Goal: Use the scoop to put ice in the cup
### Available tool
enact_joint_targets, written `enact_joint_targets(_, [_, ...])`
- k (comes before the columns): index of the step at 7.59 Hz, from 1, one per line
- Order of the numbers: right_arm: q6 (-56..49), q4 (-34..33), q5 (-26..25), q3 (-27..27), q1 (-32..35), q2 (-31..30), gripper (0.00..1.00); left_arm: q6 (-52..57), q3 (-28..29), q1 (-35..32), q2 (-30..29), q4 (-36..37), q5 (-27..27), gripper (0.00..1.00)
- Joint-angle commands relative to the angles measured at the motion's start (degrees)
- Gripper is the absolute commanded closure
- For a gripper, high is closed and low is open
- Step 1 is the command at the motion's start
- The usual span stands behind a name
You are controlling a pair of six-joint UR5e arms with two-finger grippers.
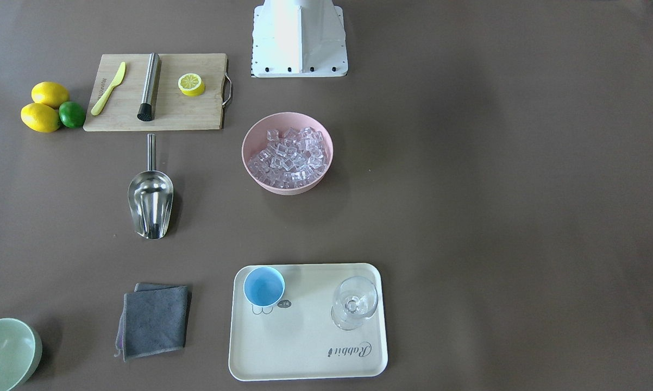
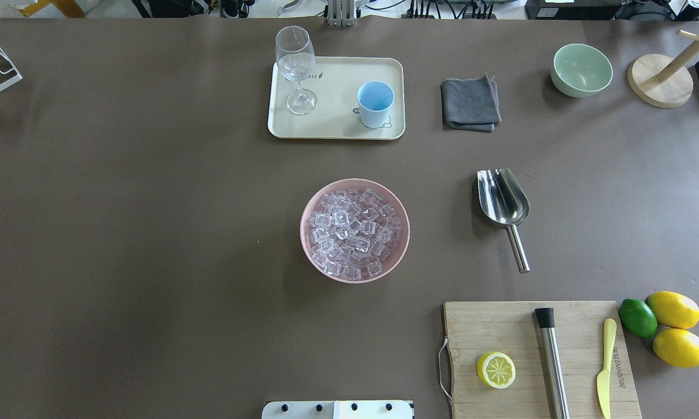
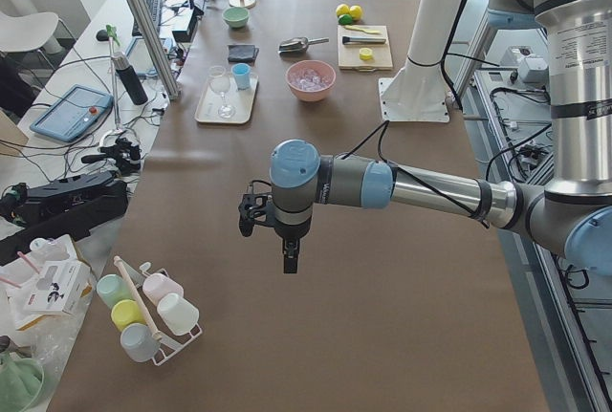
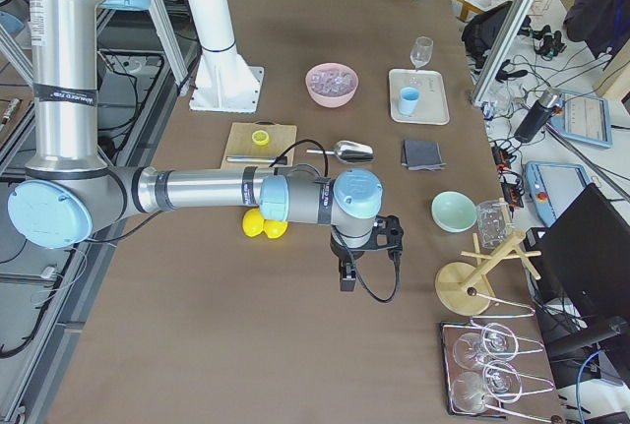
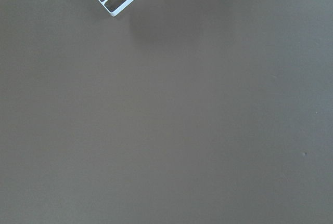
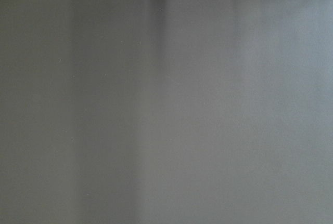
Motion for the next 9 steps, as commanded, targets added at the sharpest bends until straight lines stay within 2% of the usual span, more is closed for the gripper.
enact_joint_targets(1, [-0.17, 0.09, -0.01, 0.2, -0.02, -0.29, 0.0, 0.03, -0.05, -0.01, 0.05, 0.0, 0.0, 0.02])
enact_joint_targets(6, [-0.09, 0.0, 0.16, 1.61, -0.02, -0.03, 0.0, 0.03, -0.13, -0.01, -0.3, -0.09, 0.0, 0.02])
enact_joint_targets(9, [0.17, 0.09, 2.27, 2.39, -0.37, 0.05, 0.0, 0.03, -0.05, 0.61, -1.87, -0.35, -0.09, 0.02])
